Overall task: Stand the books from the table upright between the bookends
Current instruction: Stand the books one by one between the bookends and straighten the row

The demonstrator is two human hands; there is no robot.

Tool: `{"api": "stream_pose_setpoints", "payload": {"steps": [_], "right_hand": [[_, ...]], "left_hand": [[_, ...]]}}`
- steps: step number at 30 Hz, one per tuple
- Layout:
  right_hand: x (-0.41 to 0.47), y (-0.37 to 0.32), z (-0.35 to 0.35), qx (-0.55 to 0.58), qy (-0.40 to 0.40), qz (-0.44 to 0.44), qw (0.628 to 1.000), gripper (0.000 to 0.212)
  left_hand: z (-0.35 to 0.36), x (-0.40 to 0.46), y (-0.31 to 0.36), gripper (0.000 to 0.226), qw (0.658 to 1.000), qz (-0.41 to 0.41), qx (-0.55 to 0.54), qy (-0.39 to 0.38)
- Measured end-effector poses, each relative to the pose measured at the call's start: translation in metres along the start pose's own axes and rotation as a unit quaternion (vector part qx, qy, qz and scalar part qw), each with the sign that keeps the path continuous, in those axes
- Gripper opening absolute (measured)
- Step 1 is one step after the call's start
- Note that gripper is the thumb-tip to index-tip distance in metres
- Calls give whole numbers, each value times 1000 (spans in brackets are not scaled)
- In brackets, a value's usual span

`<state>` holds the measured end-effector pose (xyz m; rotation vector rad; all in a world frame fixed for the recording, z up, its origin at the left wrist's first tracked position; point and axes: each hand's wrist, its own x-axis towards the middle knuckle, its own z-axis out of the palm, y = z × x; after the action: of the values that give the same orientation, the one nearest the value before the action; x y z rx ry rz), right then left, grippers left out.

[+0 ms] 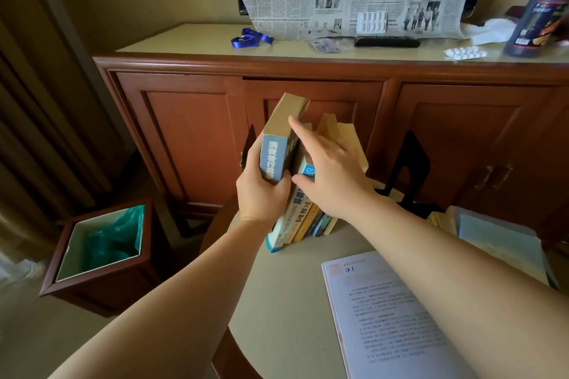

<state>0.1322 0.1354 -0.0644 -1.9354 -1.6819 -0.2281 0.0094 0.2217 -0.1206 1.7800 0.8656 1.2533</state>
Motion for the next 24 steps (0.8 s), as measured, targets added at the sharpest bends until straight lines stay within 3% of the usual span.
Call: {"api": "stream_pose_setpoints", "payload": {"steps": [4,6,9,12,15,17,20,22,24], "right_hand": [[3,1,-1,-7,-3,-4,1000,90],[2,3,-2,-15,-14,1,1000,86],[1,3,-3,-14,-20,11,1000,81],[0,0,-3,-21,-18,9,1000,77],[2,-6,-2,-31,-34,10,999,77],[6,-11,-3,-38,-46,8,998,78],[11,-21,-7,-41,-70,9,997,77],[11,-28,-8,-35,-75,11,996,76],[6,-32,-8,-29,-67,8,997,73]], "left_hand": [[-8,-3,-5,65,998,9,26,-63],[-18,-3,-7,73,990,-7,34,-136],[-41,0,-1,92,952,-17,94,-292],[-61,13,5,101,905,-5,224,-361],[-66,17,5,103,907,-2,250,-339],[-67,13,5,126,926,0,220,-305],[-74,8,0,147,936,117,261,-203],[-81,12,-1,141,926,173,293,-163],[-83,11,6,124,947,121,216,-202]]}}
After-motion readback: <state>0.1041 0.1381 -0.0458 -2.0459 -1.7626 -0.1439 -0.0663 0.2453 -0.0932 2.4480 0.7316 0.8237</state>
